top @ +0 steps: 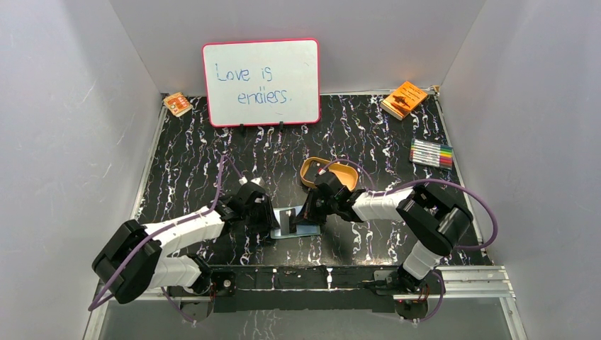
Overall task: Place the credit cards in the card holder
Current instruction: Insert the credit card into the card holder.
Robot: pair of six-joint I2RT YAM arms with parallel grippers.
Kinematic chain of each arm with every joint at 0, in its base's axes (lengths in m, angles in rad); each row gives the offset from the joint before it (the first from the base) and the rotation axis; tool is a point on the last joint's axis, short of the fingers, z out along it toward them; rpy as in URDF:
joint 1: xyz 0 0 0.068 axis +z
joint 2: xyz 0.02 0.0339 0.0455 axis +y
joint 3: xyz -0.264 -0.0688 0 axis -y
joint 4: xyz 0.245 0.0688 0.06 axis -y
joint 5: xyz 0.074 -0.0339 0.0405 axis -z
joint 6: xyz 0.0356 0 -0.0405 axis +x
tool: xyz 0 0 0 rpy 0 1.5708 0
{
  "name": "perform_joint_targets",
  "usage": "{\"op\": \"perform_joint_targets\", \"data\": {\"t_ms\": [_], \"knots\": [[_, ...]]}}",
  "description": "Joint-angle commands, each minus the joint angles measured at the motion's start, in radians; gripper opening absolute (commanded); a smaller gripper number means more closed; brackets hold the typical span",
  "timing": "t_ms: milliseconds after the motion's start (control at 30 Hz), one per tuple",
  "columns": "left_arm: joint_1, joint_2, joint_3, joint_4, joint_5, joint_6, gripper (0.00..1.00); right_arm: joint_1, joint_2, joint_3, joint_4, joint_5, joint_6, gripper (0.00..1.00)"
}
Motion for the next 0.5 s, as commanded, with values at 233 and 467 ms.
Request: {"op": "perform_joint_targets", "data": {"t_ms": [233,467], "knots": [[0.0,-0.058,-0.01,-0.164,-0.126,-0.018,0.24,0.011,0.046,0.008,-0.024,0.038,-0.006,0.0],[-0.001,-0.025,-0.016,-0.13,-0.099,-0.005,0.02,0.022,0.062,0.037,-0.035,0.037,-0.01,0.0]]}}
